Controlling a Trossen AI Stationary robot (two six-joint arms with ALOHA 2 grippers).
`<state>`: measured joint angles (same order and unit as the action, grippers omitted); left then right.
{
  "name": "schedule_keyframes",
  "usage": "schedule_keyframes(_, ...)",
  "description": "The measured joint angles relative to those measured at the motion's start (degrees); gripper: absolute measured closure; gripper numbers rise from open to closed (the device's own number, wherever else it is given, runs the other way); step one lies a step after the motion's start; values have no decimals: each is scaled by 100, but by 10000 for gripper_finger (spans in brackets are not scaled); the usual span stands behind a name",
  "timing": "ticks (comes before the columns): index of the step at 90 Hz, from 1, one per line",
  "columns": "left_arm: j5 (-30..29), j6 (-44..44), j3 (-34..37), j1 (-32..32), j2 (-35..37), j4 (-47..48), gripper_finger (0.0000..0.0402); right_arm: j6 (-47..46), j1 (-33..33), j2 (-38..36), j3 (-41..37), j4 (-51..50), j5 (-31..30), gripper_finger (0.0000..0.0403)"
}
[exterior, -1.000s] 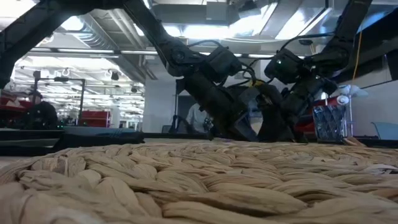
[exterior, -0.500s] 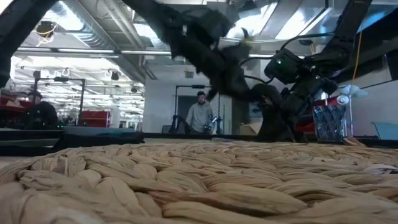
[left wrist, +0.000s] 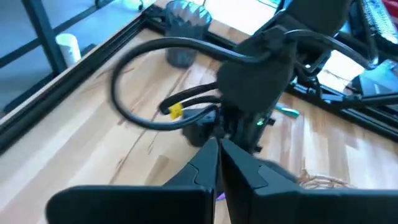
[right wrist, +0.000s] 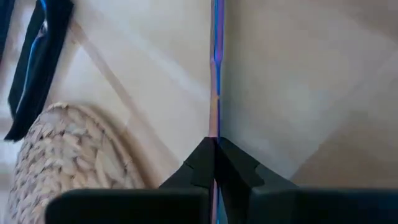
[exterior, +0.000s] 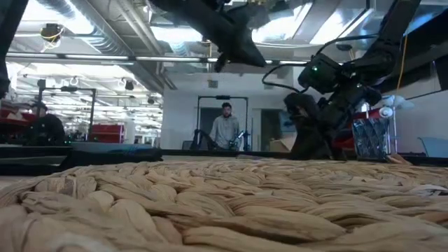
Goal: Set table place
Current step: Put the blue table knife on top of the brown placemat
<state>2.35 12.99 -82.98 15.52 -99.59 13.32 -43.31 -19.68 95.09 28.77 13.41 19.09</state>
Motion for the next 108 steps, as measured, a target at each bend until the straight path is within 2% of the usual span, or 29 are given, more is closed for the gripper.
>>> schedule_keyframes(29,-3,-34,0,32,273,111,402,29,0,-33,35,-65,259,402)
schedule_keyframes(54,-7,5,0,56,283,106,402,327,-7,-126,598,-360,306,402)
schedule_keyframes(108,-7,150,0,231,879,-368,402,2148,-11,-798,2419,-2823,-230,403)
